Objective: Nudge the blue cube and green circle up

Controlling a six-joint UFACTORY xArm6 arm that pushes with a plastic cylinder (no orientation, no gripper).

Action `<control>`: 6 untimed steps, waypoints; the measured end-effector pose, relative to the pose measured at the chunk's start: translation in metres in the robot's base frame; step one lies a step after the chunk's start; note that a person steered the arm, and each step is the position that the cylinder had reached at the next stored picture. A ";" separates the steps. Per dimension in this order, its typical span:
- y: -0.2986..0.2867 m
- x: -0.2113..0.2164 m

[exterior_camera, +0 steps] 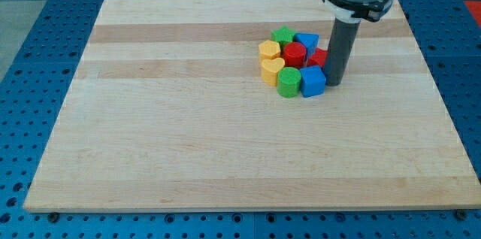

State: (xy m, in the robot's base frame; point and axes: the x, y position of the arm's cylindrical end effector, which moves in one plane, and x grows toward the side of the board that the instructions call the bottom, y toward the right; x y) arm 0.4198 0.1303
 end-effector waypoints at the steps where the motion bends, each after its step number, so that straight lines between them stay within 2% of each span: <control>1: 0.000 -0.003; 3: 0.000 -0.009; 5: 0.005 0.041; 6: -0.010 0.046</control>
State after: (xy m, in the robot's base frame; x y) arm 0.4660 0.1205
